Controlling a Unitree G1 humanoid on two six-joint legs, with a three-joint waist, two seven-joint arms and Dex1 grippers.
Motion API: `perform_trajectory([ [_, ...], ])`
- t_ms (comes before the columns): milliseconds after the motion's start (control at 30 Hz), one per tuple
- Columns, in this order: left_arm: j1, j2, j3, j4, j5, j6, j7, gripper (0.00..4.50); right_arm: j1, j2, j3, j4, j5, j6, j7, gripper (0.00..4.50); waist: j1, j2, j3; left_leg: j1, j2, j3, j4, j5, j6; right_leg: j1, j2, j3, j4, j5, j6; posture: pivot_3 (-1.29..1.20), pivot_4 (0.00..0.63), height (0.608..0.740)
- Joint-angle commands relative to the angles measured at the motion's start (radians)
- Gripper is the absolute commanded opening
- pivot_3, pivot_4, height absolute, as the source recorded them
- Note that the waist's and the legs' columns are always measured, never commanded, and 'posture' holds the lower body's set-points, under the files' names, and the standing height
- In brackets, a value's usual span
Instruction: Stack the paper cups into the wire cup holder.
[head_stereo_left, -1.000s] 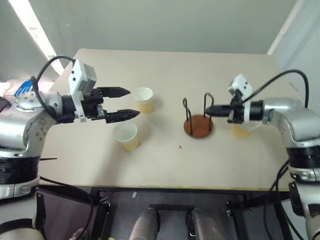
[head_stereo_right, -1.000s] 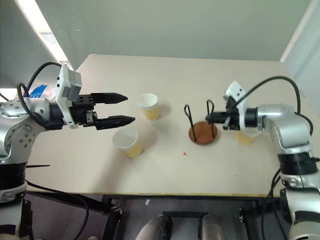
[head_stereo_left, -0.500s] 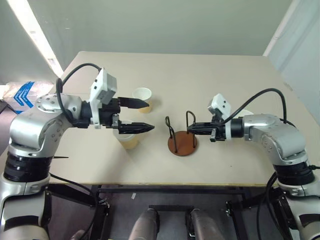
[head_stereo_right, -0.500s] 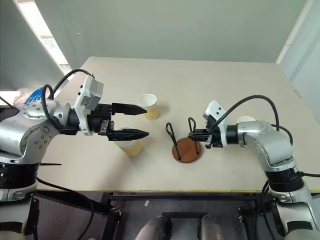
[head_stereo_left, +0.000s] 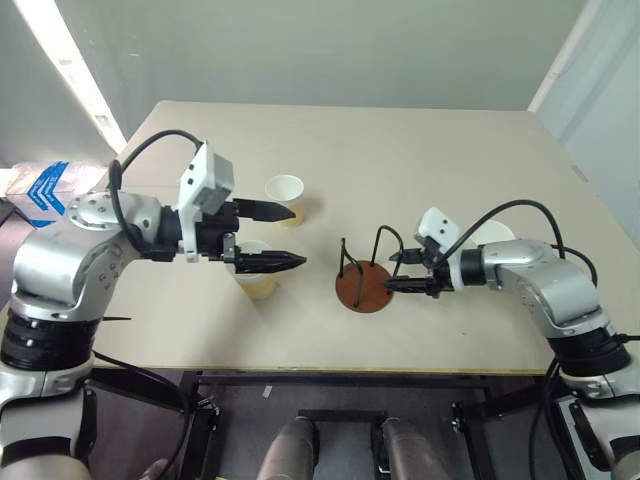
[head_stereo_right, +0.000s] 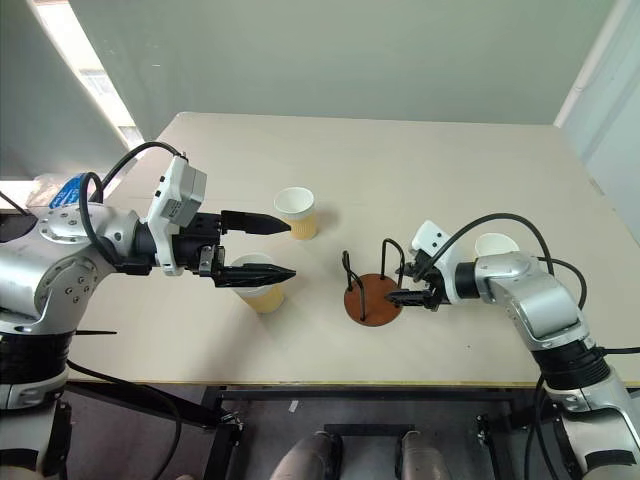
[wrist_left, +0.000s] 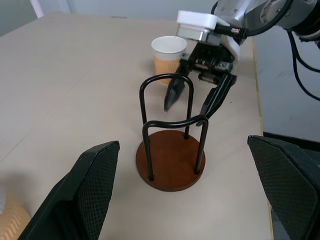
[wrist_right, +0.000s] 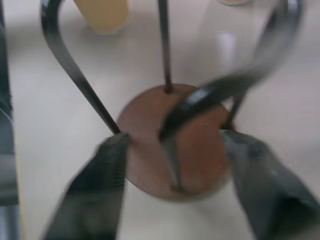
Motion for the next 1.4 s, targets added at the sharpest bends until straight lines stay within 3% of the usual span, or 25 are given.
perform_trajectory([
  [33, 0.019, 0.043, 0.051, -0.054, 0.004, -0.018, -0.004, 4.5, 0.026, -0.058, -0.039, -0.051, 0.013, -0.005, 0.031, 3.86, 0.002, 0.0, 0.0, 0.0, 0.0, 0.0, 0.0, 0.0, 0.0, 0.0, 0.0, 0.0, 0.0, 0.0, 0.0, 0.0, 0.15, 0.74],
  [200, 0.124, 0.161, 0.044, -0.135, 0.124, -0.148, -0.045, 4.5, 0.082, -0.153, -0.101, -0.085, 0.037, -0.002, 0.058, 3.86, 0.001, 0.0, 0.0, 0.0, 0.0, 0.0, 0.0, -0.004, 0.0, 0.0, 0.0, 0.0, 0.0, -0.004, 0.002, 0.0, 0.15, 0.74],
  [367, 0.222, 0.238, 0.014, -0.185, 0.261, -0.263, -0.034, 4.5, 0.108, -0.177, -0.184, -0.129, 0.114, 0.01, 0.082, 3.86, 0.001, 0.0, 0.0, 0.0, 0.0, 0.0, 0.0, -0.007, -0.001, 0.0, 0.001, 0.001, 0.0, -0.007, 0.002, 0.0, 0.15, 0.74],
  [767, 0.233, 0.24, -0.059, -0.046, 0.416, -0.365, -0.045, 4.5, 0.117, -0.138, -0.268, -0.148, 0.201, -0.034, 0.07, 3.86, 0.002, 0.0, 0.0, 0.0, 0.002, -0.001, 0.0, -0.012, -0.006, -0.002, 0.003, 0.002, 0.001, -0.009, -0.001, 0.0, 0.15, 0.74],
  [1300, 0.172, 0.166, -0.193, 0.111, 0.556, -0.533, -0.109, 4.5, 0.14, -0.08, -0.378, -0.219, 0.32, -0.121, 0.043, 3.86, 0.002, 0.0, 0.0, 0.0, 0.011, 0.0, 0.006, -0.019, -0.006, -0.002, 0.011, 0.001, 0.003, -0.011, -0.006, 0.0, 0.15, 0.74],
  [1400, 0.142, 0.145, -0.228, 0.164, 0.606, -0.588, -0.112, 3.98, 0.127, -0.079, -0.386, -0.223, 0.343, -0.124, 0.043, 3.91, 0.002, 0.0, 0.0, 0.0, 0.011, 0.0, 0.008, -0.019, -0.006, -0.001, 0.011, 0.001, 0.003, -0.011, -0.007, 0.0, 0.15, 0.74],
])
